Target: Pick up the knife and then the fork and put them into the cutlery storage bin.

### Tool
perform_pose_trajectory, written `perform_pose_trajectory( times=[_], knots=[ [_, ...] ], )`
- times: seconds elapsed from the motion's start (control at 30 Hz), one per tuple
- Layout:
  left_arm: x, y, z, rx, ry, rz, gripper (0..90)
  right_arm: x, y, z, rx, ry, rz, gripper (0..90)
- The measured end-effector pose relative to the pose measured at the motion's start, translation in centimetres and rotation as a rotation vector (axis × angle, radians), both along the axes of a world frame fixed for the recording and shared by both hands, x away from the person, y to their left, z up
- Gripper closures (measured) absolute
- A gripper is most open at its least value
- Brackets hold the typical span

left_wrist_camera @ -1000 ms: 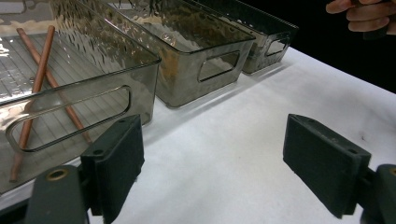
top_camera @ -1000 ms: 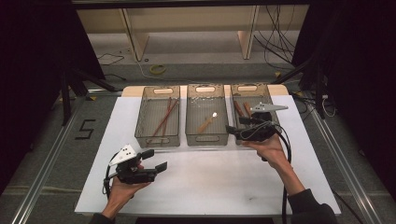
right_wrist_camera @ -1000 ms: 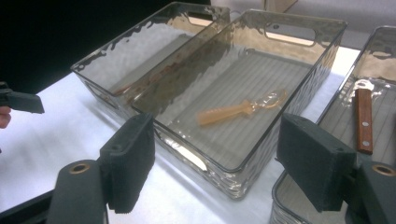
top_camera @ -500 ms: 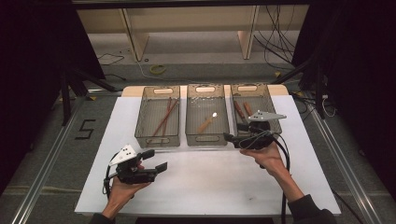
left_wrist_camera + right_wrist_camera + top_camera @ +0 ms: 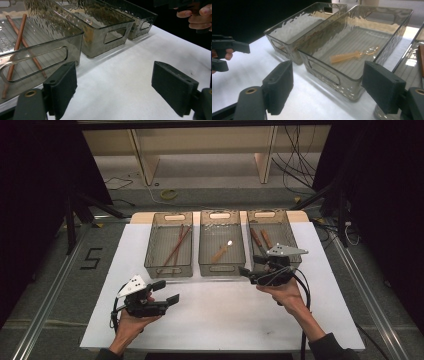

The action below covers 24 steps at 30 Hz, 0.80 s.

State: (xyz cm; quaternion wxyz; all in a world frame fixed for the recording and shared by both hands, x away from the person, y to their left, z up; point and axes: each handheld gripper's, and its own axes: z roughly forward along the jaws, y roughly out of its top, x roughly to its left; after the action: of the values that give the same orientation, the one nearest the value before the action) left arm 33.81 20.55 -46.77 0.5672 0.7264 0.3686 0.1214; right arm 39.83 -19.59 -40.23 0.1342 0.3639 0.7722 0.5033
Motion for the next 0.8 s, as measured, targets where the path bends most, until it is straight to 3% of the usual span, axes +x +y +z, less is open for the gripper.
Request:
perform_pose_trajectory(
  times=[0.8],
  knots=[
    [0.0, 0.0, 0.0, -0.007, 0.004, -0.016, 19.7, -2.9, -1.2, -1.6, 0.055, -0.053, -0.005, 20.3]
  ],
)
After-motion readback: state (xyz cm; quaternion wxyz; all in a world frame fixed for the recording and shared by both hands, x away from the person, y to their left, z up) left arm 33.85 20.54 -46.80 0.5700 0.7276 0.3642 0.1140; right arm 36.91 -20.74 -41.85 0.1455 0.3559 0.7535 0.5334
